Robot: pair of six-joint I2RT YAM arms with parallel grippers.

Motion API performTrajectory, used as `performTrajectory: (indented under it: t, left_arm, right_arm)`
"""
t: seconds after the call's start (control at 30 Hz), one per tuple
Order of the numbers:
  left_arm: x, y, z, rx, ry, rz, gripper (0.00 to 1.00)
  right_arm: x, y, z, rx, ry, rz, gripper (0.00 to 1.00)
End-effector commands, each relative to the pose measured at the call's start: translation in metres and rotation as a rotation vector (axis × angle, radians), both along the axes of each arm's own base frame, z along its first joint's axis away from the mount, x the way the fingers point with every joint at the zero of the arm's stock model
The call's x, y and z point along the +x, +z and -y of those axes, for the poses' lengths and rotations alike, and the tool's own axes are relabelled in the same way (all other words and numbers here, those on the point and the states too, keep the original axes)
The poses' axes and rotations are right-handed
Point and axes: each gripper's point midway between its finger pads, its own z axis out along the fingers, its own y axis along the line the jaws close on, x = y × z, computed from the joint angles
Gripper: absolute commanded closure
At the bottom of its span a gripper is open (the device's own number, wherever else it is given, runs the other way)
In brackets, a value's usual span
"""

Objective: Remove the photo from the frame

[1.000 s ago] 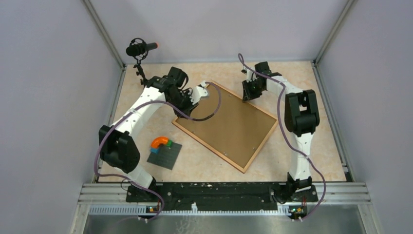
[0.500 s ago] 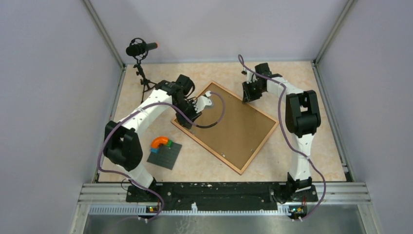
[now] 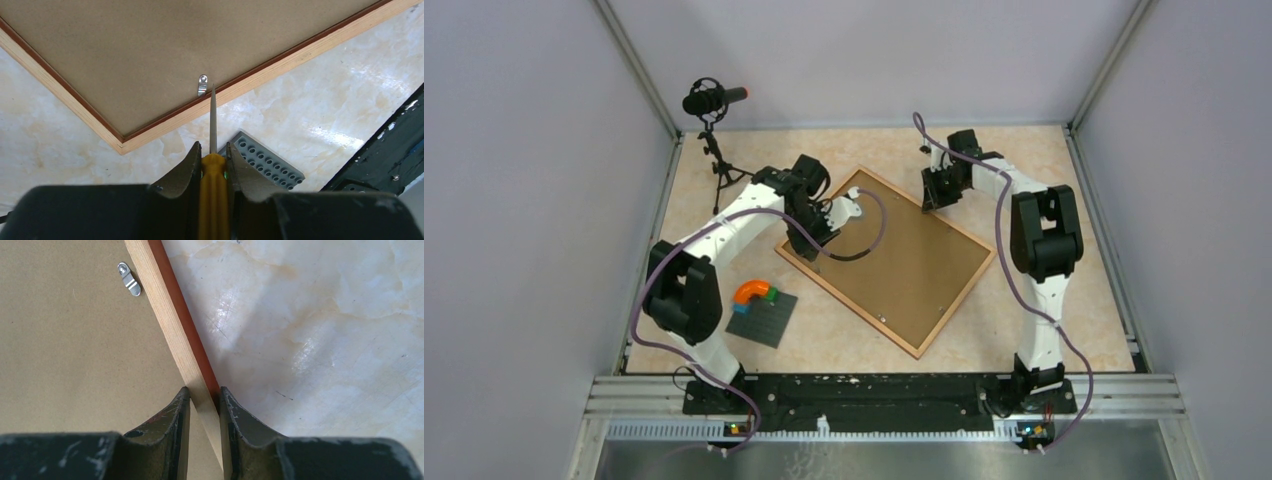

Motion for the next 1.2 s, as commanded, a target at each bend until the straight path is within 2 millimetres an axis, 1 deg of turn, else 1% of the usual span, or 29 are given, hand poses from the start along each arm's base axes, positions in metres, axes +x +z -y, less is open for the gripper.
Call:
performTrajectory:
  t: [0.0,0.3,0.53,0.7,0.8,0.87,1.07,1.17]
  left_arm:
    - [0.005,-0.005,-0.001,0.020,0.005,0.019,1.00]
    - [0.004,-0.010,-0.003,0.045,-0.013,0.023,1.00]
    - [0.021,-0.005,-0.010,0.105,-0.041,0.111,1.00]
    - [0.026,-0.004,-0.001,0.082,-0.023,0.112,1.00]
    - [0.023,-0.005,0.006,0.055,-0.026,0.091,1.00]
    - [0.019,-0.007,0.007,0.054,-0.035,0.073,1.00]
    - [0.016,0.000,0.002,0.073,-0.063,0.082,1.00]
    - [0.012,-0.002,0.002,0.076,-0.071,0.070,1.00]
  right_arm:
    - [-0.040,-0.020,0.007,-0.056,-0.012,-0.153,1.00]
    - [-0.041,-0.022,0.008,-0.065,-0.013,-0.155,1.00]
    - [-0.039,-0.023,0.009,-0.069,-0.010,-0.152,1.00]
    - [-0.039,-0.023,0.008,-0.068,-0.008,-0.153,1.00]
    - [-0.040,-0.025,0.009,-0.070,-0.007,-0.158,1.00]
    - [-0.040,-0.024,0.008,-0.070,-0.006,-0.156,1.00]
    - [-0.042,-0.025,0.009,-0.071,-0.007,-0.160,1.00]
    - [-0.041,-0.025,0.009,-0.069,-0.006,-0.159,1.00]
